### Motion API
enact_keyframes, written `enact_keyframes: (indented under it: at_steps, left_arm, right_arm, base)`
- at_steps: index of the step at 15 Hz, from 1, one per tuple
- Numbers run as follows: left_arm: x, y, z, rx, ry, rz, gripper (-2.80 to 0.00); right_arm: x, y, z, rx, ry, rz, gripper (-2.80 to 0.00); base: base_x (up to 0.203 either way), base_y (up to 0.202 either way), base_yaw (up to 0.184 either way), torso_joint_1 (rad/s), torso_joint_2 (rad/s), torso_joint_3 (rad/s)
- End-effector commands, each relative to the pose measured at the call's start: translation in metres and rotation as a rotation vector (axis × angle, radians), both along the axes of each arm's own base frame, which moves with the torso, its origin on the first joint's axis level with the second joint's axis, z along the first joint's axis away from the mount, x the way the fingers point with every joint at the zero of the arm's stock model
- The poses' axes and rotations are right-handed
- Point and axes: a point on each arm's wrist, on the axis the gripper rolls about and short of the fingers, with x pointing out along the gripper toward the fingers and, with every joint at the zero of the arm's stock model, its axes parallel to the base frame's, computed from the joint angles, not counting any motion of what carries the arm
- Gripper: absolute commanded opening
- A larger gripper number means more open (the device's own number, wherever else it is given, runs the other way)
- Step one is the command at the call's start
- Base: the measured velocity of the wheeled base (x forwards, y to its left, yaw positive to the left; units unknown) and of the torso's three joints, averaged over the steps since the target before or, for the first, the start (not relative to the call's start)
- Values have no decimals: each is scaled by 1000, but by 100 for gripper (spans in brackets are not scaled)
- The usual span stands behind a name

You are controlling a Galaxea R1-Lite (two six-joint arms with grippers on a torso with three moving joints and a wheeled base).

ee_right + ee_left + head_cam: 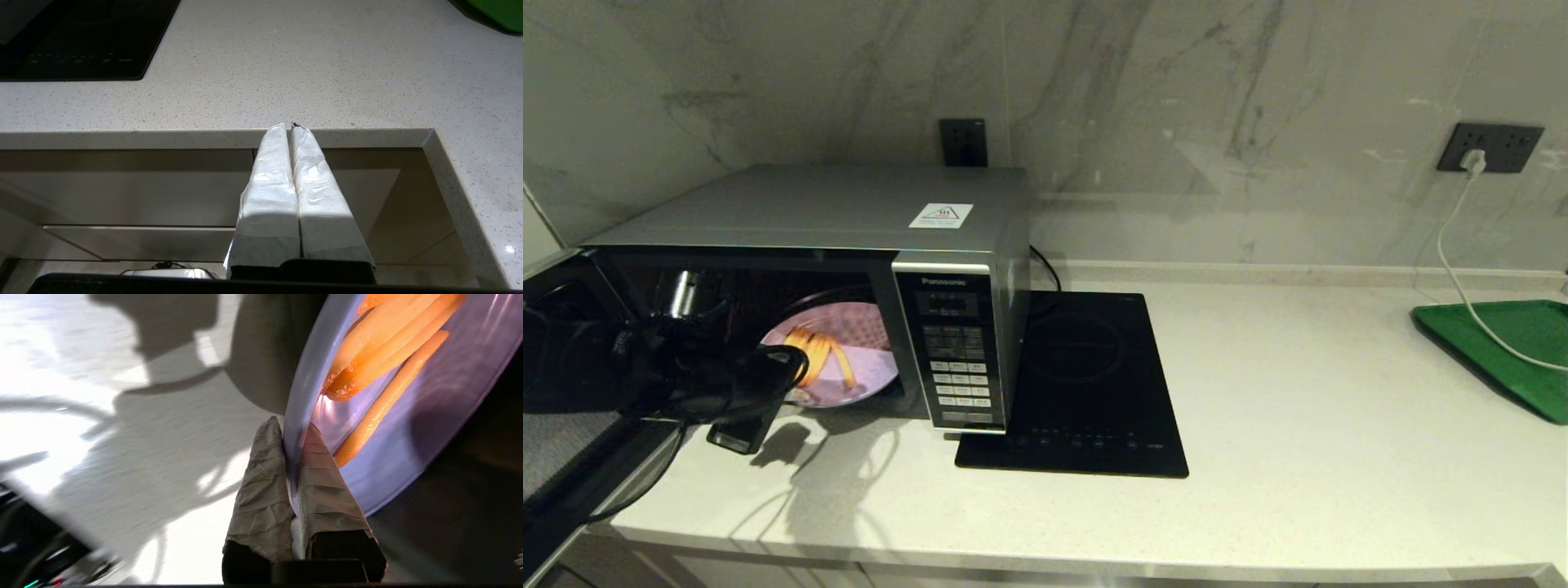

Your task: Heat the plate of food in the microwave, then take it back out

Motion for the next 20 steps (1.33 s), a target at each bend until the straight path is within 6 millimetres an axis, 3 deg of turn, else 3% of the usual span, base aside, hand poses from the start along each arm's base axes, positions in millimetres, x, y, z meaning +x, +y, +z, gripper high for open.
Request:
enact_keyframes:
  at_steps: [1,5,8,12,17,20]
  left_arm:
    - [-27,13,-3,47,46,-27,-280]
    - [-71,55,-7,79,78,-27,-280]
    - [-93,67,0,76,46,-20,-280]
    - [-119,60,13,-8,52,-74,-280]
    - [-147,48,-2,28,117,-204,-280]
    - [-163,37,-11,122,122,-373,-280]
  right_arm:
    - [0,0,0,0,2,0,-280]
    - [0,0,0,0,2,0,-280]
    - [0,0,0,0,2,0,-280]
    - [0,0,0,0,2,0,-280]
    - [0,0,0,0,2,0,-280]
    - [0,0,0,0,1,0,-280]
  base:
    - [0,0,0,0,0,0]
    - [0,0,0,0,0,0]
    - [0,0,0,0,0,0]
    - [0,0,0,0,0,0]
    - [0,0,0,0,0,0]
    - [0,0,0,0,0,0]
